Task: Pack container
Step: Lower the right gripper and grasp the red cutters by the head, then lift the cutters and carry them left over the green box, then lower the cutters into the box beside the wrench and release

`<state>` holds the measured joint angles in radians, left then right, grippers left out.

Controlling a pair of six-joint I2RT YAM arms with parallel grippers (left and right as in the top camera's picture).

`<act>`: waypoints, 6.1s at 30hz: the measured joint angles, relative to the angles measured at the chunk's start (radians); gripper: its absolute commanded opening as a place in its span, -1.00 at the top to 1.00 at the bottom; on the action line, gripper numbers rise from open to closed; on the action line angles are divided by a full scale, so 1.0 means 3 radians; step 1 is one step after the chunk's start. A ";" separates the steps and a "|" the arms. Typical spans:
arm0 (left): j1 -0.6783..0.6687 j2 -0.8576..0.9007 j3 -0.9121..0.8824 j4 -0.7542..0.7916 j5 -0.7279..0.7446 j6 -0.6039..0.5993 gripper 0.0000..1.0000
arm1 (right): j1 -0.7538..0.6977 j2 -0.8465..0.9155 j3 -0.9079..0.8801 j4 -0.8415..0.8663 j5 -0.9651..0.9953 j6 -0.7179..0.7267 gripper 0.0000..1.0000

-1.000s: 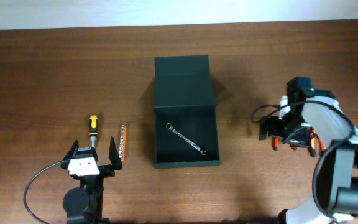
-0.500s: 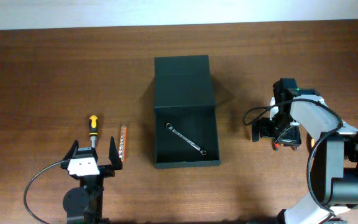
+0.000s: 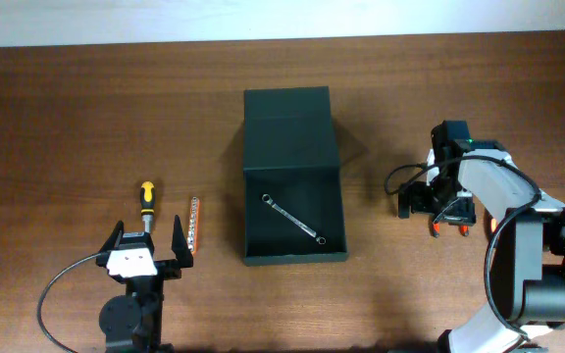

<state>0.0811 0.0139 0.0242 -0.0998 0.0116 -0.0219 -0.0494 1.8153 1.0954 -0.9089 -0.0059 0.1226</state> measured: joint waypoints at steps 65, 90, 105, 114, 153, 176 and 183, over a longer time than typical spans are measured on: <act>0.0000 0.0000 0.0000 0.0000 0.0000 -0.0001 -0.99 | 0.0000 0.0106 0.0000 0.0268 -0.0060 0.0308 -0.44; 0.0000 0.0000 0.0000 0.0000 0.0000 -0.0001 -0.98 | 0.0000 0.0106 0.0000 0.0266 -0.0071 0.0301 0.78; 0.0000 0.0000 0.0000 0.0000 0.0000 -0.0001 -0.98 | -0.0004 0.0121 0.0058 0.0239 -0.0238 0.0197 0.93; 0.0000 -0.0001 0.0000 0.0000 0.0000 -0.0001 -0.99 | 0.0019 0.0144 0.0931 -0.0450 -0.0439 0.0099 0.92; 0.0000 -0.0001 0.0000 0.0000 0.0000 -0.0001 -0.99 | 0.2307 0.0144 0.1953 -0.1064 -0.0587 -0.0655 0.92; 0.0000 -0.0001 0.0000 0.0000 0.0000 -0.0001 -0.99 | 0.2309 0.0993 0.1953 -0.0930 -0.0585 -0.0632 0.92; 0.0000 -0.0001 0.0000 0.0000 0.0000 -0.0001 -0.98 | 0.2309 0.1113 0.1953 -0.0888 -0.0585 -0.0623 0.92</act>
<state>0.0811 0.0135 0.0242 -0.0998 0.0116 -0.0223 0.6434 2.1490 1.6814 -1.1751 -0.1814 -0.0643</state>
